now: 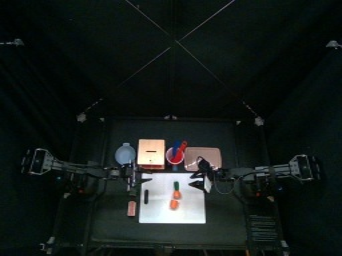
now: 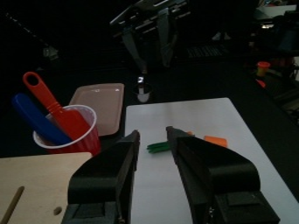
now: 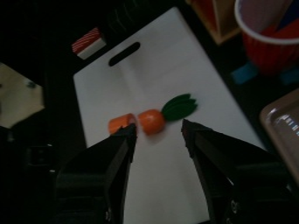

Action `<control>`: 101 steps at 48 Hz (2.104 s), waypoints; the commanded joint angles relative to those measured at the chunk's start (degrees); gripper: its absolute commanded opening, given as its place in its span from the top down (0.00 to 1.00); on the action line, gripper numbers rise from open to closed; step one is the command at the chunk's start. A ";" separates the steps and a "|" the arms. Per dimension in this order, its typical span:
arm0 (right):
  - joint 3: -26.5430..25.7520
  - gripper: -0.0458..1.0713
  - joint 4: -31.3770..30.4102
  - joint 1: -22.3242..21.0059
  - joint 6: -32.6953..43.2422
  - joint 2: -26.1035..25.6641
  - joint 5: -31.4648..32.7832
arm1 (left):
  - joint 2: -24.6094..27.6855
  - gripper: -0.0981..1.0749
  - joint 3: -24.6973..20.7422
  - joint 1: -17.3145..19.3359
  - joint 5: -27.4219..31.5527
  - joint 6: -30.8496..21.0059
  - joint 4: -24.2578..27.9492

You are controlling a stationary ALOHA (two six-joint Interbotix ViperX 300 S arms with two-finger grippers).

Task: Put carrot top and bottom onto plate

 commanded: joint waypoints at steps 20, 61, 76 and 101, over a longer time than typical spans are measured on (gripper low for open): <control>-6.33 0.22 21.71 -4.92 0.09 11.43 10.37 | 0.00 0.29 -0.62 0.00 -0.44 0.09 3.25; -16.52 0.05 18.54 -6.59 9.40 22.24 20.13 | -1.05 0.29 0.35 -0.09 -0.44 0.09 5.80; -22.41 0.05 -15.73 -2.90 42.28 20.57 30.23 | -1.14 0.29 0.00 -0.09 -0.44 0.09 6.42; -28.83 0.05 -25.58 4.57 63.81 29.36 29.88 | -1.14 0.29 0.35 -0.09 -0.44 0.09 6.77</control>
